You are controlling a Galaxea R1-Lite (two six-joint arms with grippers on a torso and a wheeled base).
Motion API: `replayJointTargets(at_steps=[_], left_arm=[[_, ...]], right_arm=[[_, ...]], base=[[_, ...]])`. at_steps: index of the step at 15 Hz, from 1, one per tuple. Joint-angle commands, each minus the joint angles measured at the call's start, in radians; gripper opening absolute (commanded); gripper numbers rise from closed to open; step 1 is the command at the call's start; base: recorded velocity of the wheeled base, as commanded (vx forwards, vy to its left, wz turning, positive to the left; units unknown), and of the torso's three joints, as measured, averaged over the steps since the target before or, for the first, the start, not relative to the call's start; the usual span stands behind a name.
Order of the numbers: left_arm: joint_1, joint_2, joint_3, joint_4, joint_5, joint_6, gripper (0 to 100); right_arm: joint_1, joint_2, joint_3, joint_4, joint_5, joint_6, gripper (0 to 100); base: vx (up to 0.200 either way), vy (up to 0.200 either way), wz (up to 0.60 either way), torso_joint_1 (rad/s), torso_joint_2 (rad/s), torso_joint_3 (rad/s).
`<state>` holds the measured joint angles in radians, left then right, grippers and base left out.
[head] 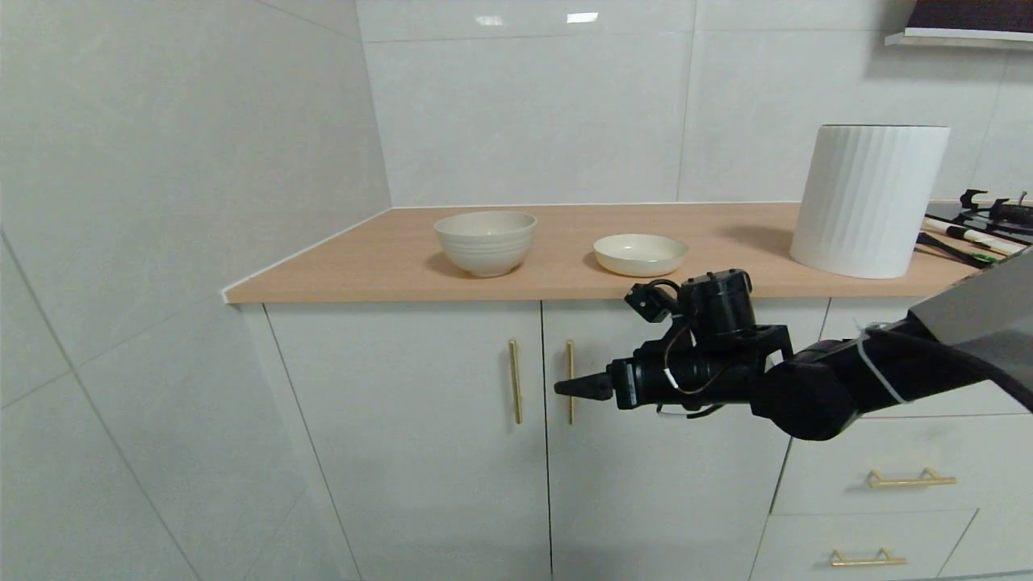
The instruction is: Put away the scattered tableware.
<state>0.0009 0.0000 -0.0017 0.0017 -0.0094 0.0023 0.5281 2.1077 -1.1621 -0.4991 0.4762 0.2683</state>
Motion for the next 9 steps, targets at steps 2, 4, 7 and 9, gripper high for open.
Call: replayJointTargets(at_steps=[2,4,7,9], left_arm=[[0.001,0.000,0.000,-0.002,0.000,-0.001,100],[0.001,0.000,0.000,0.000,0.000,-0.001,100],[0.001,0.000,0.000,0.000,0.002,-0.001,100],[0.001,0.000,0.000,-0.002,0.002,-0.001,100]], right_arm=[[0.030,0.132,-0.056,-0.111,-0.051,0.054,100],[0.038,0.193,-0.070,-0.205,-0.123,0.055,100],[0.038,0.238,-0.100,-0.223,-0.146,0.080,100],[0.038,0.255,-0.126,-0.223,-0.168,0.088,100]], base=[[0.000,0.000,0.00,0.000,0.00,0.000],[0.000,0.000,0.00,0.000,0.00,0.000],[0.000,0.000,0.00,0.000,0.00,0.000],[0.000,0.000,0.00,0.000,0.00,0.000]])
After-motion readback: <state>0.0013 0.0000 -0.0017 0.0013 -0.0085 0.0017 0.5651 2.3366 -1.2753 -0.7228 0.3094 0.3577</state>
